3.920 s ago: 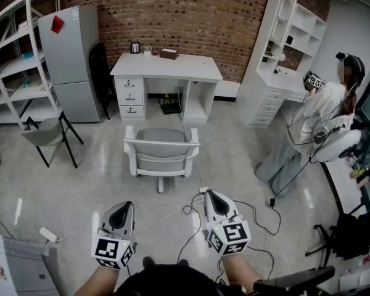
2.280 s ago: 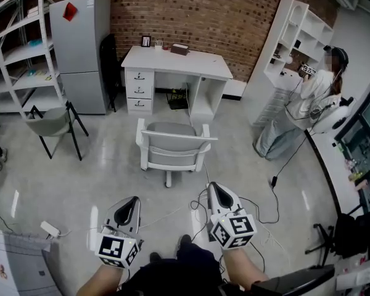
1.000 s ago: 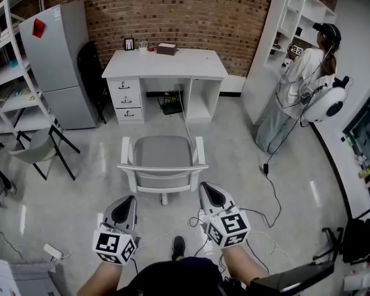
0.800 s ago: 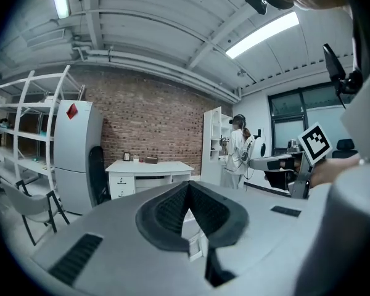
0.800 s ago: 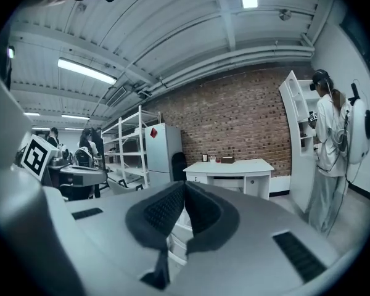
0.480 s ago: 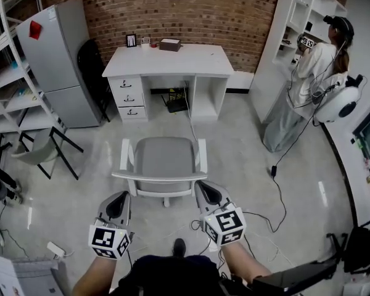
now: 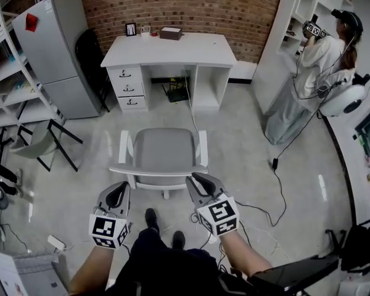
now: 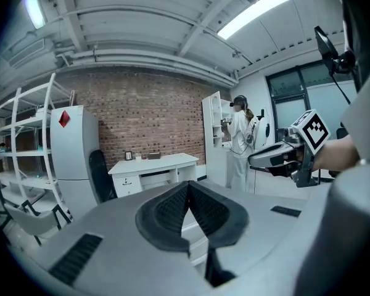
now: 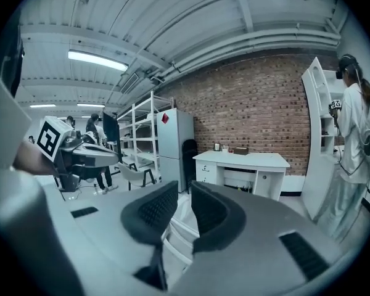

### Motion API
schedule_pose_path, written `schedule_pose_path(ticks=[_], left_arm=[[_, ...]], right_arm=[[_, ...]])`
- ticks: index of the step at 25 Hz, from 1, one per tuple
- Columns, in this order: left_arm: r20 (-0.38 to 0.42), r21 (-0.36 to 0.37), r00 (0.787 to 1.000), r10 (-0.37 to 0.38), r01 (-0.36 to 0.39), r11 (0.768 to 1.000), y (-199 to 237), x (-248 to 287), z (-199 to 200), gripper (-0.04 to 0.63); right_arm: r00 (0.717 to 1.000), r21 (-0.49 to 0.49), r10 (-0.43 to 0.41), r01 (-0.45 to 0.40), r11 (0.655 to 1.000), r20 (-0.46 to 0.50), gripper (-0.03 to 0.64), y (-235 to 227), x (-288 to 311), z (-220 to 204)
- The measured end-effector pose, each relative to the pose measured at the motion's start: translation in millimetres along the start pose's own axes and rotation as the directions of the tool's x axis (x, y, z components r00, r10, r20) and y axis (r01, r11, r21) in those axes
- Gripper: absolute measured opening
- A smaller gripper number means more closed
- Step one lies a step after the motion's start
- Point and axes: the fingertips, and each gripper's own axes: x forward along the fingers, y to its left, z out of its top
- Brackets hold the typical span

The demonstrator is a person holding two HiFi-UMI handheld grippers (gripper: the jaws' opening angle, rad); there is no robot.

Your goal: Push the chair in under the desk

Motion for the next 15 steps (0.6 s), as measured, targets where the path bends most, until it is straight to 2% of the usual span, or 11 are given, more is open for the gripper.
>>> schedule_pose_path(ticks=[6,12,15], left_arm=[[-0.052,0.019,0.998,-0.031,0.032,0.999,11.9,28.5,-18.8,0.008],[-0.113,0.091,0.991,-0.070,0.080,0.993,30.1,56.2,-34.4,0.011],[-0.158,0.153,0.984,-0.083,0.108,0.982,36.6,69.6,-50.2,0.014]], right_arm=[[0.997,-0.037,-0.003,0.001,0.999,-0.076,0.084,-5.9,27.5,-21.0],[0.987,-0.113,0.026,-0.044,0.993,-0.156,0.121,-2.7,62.1,-39.4],[0.976,-0.166,0.035,-0.072,0.984,-0.216,0.135,-2.3,77.1,-57.2]])
